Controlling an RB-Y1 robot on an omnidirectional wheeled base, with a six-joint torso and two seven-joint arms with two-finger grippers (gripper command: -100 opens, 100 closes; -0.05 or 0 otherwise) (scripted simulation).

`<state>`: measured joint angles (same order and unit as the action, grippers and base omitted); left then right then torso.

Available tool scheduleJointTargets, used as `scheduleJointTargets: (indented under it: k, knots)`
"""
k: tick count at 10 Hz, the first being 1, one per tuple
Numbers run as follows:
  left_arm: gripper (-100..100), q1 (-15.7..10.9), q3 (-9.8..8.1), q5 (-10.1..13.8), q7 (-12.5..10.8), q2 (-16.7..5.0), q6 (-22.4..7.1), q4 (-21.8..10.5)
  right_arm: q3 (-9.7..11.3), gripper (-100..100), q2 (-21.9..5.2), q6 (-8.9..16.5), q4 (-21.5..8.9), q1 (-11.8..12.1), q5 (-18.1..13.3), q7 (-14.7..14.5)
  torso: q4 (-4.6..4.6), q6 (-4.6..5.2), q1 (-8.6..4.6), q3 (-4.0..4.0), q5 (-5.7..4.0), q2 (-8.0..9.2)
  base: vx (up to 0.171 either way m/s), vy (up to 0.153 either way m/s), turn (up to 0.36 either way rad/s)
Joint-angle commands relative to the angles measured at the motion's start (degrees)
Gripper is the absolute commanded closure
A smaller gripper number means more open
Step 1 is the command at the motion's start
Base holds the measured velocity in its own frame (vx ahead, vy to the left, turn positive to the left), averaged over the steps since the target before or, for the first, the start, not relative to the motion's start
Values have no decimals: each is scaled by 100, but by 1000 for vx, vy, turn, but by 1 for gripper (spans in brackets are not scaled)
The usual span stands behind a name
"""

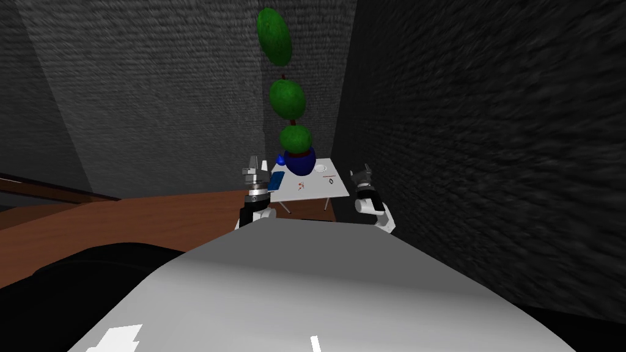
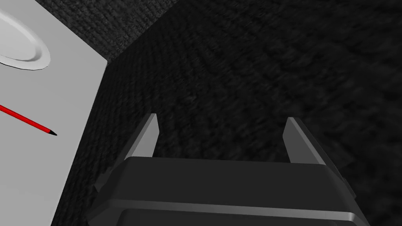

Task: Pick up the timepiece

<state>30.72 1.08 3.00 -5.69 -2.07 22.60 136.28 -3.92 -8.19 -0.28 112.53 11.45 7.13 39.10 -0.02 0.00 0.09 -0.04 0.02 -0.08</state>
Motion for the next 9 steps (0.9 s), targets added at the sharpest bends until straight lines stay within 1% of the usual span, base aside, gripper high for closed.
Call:
scheduleJointTargets:
  k: [1, 2, 3, 4, 5, 6, 7, 8, 9]
  knots:
    - [0, 0, 0, 0, 0, 0, 0, 0, -33, -100, -49, 151, -106, -49, 20, 221, 0, 0, 0, 0, 0, 0, 13, 17, 30]
    - [0, 0, 0, 0, 0, 0, 0, 0, -83, -100, -67, 405, -282, -191, 23, 414, 0, 2, -2, 1, 0, 2, 9, 21, 43]
    - [0, 0, 0, 0, 0, 0, 0, 0, -83, -100, -67, 428, -282, -191, 23, 516, 0, 1, -1, 1, 0, 2, 9, 18, 32]
    - [0, 0, 0, 0, 0, 0, 0, 0, -134, -100, -82, 687, -464, -335, 25, 704, 1, 2, -2, 2, 0, 4, 11, 18, 60]
    - [0, 0, 0, 0, 0, 0, 0, 0, -134, -100, -82, 709, -464, -335, 25, 813, 0, 1, -2, 1, -1, 3, 13, 13, 24]
    - [0, 0, 0, 0, 0, 0, 0, 0, -186, -100, -93, 907, -650, -480, 28, 1005, 0, 2, -4, 1, 0, 2, 15, 18, 44]
    - [0, 0, 0, 0, 0, 0, 0, 0, -186, -100, -93, 992, -650, -480, 28, 1111, 0, 1, -2, 1, 0, 2, 12, 18, 30]
    - [0, 0, 0, 0, 0, 0, 0, 0, -238, -100, -100, 1166, -840, -625, 30, 1303, 0, 2, -2, 1, 0, 3, 13, 22, 53]
    - [0, 0, 0, 0, 0, 0, 0, 0, -238, -100, -100, 1275, -840, -625, 30, 1409, 0, 0, 0, 0, 0, 1, 12, 17, 30]
